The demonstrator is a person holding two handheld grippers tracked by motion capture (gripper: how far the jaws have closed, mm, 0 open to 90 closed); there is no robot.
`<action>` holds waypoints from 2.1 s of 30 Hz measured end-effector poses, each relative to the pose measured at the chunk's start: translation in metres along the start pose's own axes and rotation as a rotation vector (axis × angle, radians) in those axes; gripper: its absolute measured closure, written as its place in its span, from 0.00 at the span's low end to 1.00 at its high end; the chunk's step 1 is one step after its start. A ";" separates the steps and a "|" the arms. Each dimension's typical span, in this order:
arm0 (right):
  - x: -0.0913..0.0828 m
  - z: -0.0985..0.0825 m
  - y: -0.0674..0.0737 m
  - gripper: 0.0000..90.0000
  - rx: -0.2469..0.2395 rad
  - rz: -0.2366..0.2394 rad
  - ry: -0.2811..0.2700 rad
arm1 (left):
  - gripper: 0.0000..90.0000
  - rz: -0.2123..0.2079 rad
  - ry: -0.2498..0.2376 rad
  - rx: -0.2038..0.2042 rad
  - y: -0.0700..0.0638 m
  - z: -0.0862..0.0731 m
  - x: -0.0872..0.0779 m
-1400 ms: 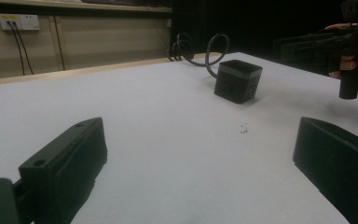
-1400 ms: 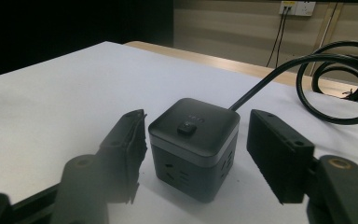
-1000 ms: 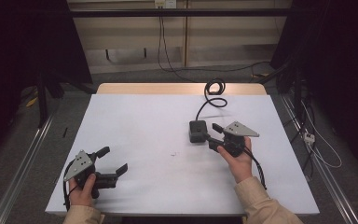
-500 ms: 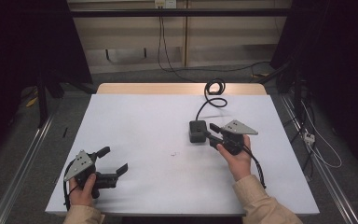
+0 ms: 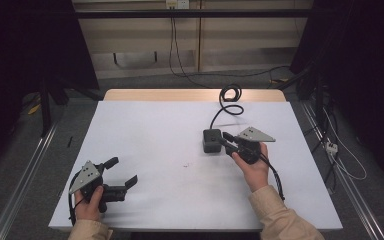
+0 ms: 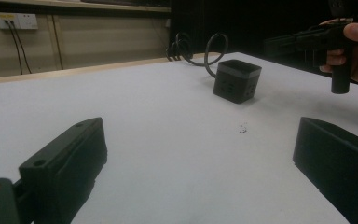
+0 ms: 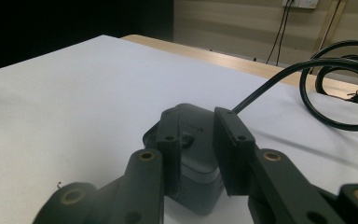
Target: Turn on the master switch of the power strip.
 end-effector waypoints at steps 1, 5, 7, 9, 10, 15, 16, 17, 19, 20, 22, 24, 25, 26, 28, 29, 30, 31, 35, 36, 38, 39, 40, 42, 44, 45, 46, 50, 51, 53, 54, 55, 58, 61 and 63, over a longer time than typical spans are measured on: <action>0.001 0.000 0.000 0.81 0.001 0.002 -0.001 | 0.03 0.000 0.001 0.003 0.000 0.000 0.000; 0.002 0.001 0.001 0.83 0.001 0.003 0.003 | 0.03 0.002 -0.001 0.003 0.001 0.000 -0.001; 0.003 0.001 0.001 0.84 0.003 0.007 0.003 | 0.03 0.003 -0.003 0.000 0.001 0.000 -0.001; 0.004 0.001 0.001 0.85 0.004 0.008 0.003 | 0.03 0.001 0.000 0.002 0.001 0.000 -0.001; 0.004 0.002 0.001 0.86 0.005 0.008 0.004 | 0.03 0.000 -0.001 0.000 0.001 0.000 -0.001; 0.006 0.002 0.001 0.87 0.001 0.008 0.006 | 0.03 0.003 -0.003 -0.005 0.001 0.000 -0.001; 0.006 0.002 0.001 0.88 0.001 0.007 0.007 | 0.03 0.004 -0.004 -0.005 0.001 0.000 -0.001; 0.007 0.002 0.001 0.88 0.000 0.008 0.006 | 0.03 0.003 -0.004 -0.005 0.001 0.000 -0.001; 0.008 0.002 0.000 0.89 -0.003 0.006 0.008 | 0.03 0.002 -0.001 -0.004 0.001 0.000 -0.001; 0.008 0.002 0.000 0.89 -0.001 0.003 0.011 | 0.03 0.002 -0.001 -0.005 0.001 0.000 -0.001; 0.009 0.001 -0.001 0.90 0.007 0.002 0.012 | 0.03 0.002 -0.001 -0.004 0.001 -0.001 -0.001; 0.010 0.001 -0.001 0.91 0.006 0.004 0.014 | 0.03 0.002 -0.002 -0.004 0.001 -0.001 -0.001; 0.010 0.001 -0.001 0.91 0.009 0.006 0.013 | 0.03 0.001 -0.003 -0.003 0.001 -0.001 -0.001; 0.011 0.001 -0.001 0.92 0.007 0.006 0.014 | 0.03 0.003 -0.003 -0.005 0.001 -0.001 -0.001; 0.011 0.000 -0.001 0.93 0.006 0.006 0.018 | 0.03 0.001 -0.003 -0.003 0.001 -0.001 -0.001; 0.012 0.000 0.000 0.93 0.008 0.008 0.016 | 0.03 0.001 -0.003 -0.003 0.001 -0.001 -0.001; 0.013 0.000 0.000 0.93 0.008 0.008 0.017 | 0.03 0.003 -0.004 -0.006 0.001 0.000 -0.001; 0.013 0.000 0.000 0.94 0.004 0.007 0.019 | 0.03 0.003 -0.002 -0.004 0.001 0.000 -0.001; 0.015 -0.002 0.001 0.95 -0.005 0.012 0.028 | 0.03 0.003 -0.002 -0.004 0.001 0.000 -0.001; 0.016 -0.002 0.001 0.96 -0.006 0.013 0.029 | 0.03 0.003 -0.003 -0.004 0.001 0.000 -0.001; 0.017 -0.001 0.003 0.97 -0.005 0.015 0.028 | 0.03 0.003 -0.003 -0.003 0.001 -0.001 -0.001; 0.018 -0.001 0.003 0.98 -0.011 0.016 0.031 | 0.03 0.002 -0.004 -0.003 0.001 0.000 -0.001; 0.018 -0.002 0.003 0.98 -0.010 0.019 0.033 | 0.03 0.002 -0.004 -0.004 0.001 -0.001 -0.001; 0.020 -0.003 0.004 1.00 -0.016 0.018 0.040 | 0.03 0.002 -0.002 -0.003 0.001 -0.001 -0.001; 0.021 -0.003 0.004 1.00 -0.020 0.021 0.041 | 0.03 0.002 -0.003 -0.004 0.001 -0.001 -0.001; 0.022 -0.003 0.004 1.00 -0.021 0.019 0.042 | 0.03 0.002 -0.003 -0.004 0.001 -0.001 -0.001; 0.022 -0.003 0.004 1.00 -0.020 0.019 0.042 | 0.03 0.002 -0.003 -0.003 0.001 -0.001 -0.001; 0.024 -0.003 0.003 1.00 -0.014 0.018 0.041 | 0.03 0.002 -0.002 -0.002 0.002 -0.001 -0.001; 0.025 -0.003 0.003 1.00 -0.011 0.017 0.040 | 0.03 0.003 -0.002 -0.004 0.002 -0.001 -0.001; 0.026 -0.003 0.004 1.00 -0.011 0.019 0.040 | 0.03 0.003 -0.003 -0.005 0.002 -0.001 -0.001; 0.026 -0.003 0.004 1.00 -0.017 0.019 0.041 | 0.03 0.002 -0.001 -0.001 0.002 -0.001 -0.001; 0.026 -0.003 0.004 1.00 -0.017 0.019 0.043 | 0.03 0.002 -0.001 -0.002 0.002 -0.001 -0.001; 0.028 -0.003 0.005 1.00 -0.025 0.020 0.044 | 0.03 0.002 -0.002 -0.001 0.002 -0.001 -0.001; 0.030 -0.005 0.005 1.00 -0.028 0.014 0.050 | 0.03 0.002 -0.002 -0.003 0.002 -0.001 -0.001; 0.031 -0.005 0.005 1.00 -0.024 0.011 0.047 | 0.03 0.003 -0.004 -0.007 0.002 -0.001 -0.001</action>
Point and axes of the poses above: each handheld gripper's, and its own axes: x roughly forward along the jaws, z roughly out of its top, y roughly to its left, the point moved 10 cm from there along x, roughly forward along the jaws, and after that the axes turned 8 degrees about x, right-handed, at the moved point
